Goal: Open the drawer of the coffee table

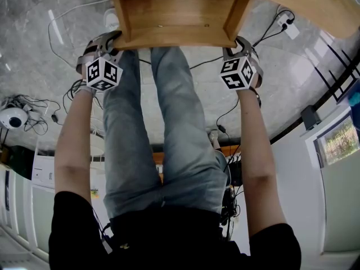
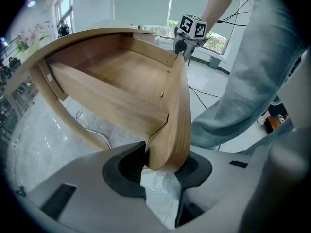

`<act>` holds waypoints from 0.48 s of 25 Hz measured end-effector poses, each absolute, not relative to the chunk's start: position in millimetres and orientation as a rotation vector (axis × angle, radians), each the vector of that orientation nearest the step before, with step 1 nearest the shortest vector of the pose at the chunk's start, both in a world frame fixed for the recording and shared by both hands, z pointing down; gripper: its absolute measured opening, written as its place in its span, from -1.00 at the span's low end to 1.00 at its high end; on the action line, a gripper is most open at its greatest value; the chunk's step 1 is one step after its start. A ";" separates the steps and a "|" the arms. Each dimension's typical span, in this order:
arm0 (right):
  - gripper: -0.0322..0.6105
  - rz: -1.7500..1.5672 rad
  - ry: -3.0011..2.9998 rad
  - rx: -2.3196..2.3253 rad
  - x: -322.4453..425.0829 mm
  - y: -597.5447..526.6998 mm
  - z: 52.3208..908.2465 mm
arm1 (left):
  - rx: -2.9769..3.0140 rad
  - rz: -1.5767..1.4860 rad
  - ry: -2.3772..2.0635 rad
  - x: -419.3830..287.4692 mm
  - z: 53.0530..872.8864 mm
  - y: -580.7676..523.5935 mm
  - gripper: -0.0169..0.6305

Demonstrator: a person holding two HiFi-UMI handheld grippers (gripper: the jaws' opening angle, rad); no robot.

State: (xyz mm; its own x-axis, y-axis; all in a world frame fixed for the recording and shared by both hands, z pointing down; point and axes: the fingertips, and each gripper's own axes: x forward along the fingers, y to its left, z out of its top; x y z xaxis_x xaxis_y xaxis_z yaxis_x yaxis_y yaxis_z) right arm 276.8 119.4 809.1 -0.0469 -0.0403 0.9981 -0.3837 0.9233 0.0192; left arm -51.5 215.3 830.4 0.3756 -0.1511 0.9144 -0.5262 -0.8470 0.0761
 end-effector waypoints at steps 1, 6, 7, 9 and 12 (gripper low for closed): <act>-0.40 0.286 -1.601 0.334 276.8 119.4 809.3 | 2.281 1.464 -0.589 -51.5 830.7 215.3 -0.49; -0.29 0.308 -1.592 0.320 275.8 122.1 806.7 | 2.244 1.476 -0.591 -52.9 830.6 217.1 -0.48; -0.26 0.311 -1.589 0.317 275.7 123.6 805.2 | 2.232 1.475 -0.594 -54.1 830.1 217.8 -0.47; -0.25 0.316 -1.581 0.321 277.8 126.4 801.0 | 2.210 1.477 -0.596 -56.0 828.1 218.4 -0.45; -0.25 0.321 -1.571 0.345 281.8 128.9 793.0 | 2.191 1.473 -0.587 -58.9 824.9 219.8 -0.44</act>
